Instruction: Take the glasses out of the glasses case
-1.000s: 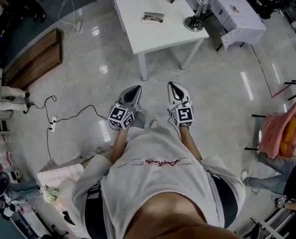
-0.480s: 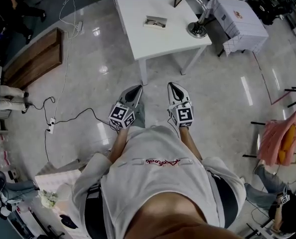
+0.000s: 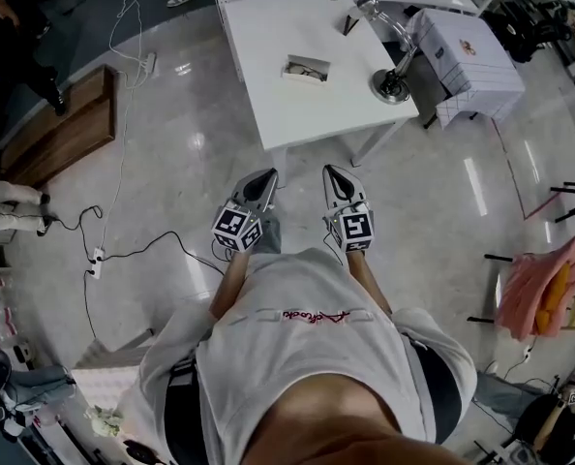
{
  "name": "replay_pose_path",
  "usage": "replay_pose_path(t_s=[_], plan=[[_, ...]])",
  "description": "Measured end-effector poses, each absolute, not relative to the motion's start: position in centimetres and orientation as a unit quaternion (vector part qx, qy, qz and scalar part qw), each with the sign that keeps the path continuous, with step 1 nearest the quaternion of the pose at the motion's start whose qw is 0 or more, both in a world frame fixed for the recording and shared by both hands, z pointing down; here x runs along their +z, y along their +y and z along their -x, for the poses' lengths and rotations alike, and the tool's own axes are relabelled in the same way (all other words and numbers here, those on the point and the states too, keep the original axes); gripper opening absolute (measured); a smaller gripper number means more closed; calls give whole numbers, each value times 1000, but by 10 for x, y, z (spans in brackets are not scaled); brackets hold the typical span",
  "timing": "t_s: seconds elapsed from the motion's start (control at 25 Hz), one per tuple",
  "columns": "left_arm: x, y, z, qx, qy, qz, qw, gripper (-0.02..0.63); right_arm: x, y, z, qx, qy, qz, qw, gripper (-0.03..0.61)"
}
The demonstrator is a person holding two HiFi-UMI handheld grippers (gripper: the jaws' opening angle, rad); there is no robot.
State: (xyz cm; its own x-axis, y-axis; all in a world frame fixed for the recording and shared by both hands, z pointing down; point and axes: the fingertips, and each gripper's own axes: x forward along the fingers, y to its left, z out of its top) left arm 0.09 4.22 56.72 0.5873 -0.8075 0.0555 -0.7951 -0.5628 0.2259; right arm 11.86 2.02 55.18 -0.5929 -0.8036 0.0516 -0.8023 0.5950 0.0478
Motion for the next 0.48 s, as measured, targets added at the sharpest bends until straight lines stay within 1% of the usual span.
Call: replay_pose_path(t_s=[0.48], plan=[[548,-89,46,-29,-435,-891,125,0,534,-107,-72,1,-884,-464,45,-3]])
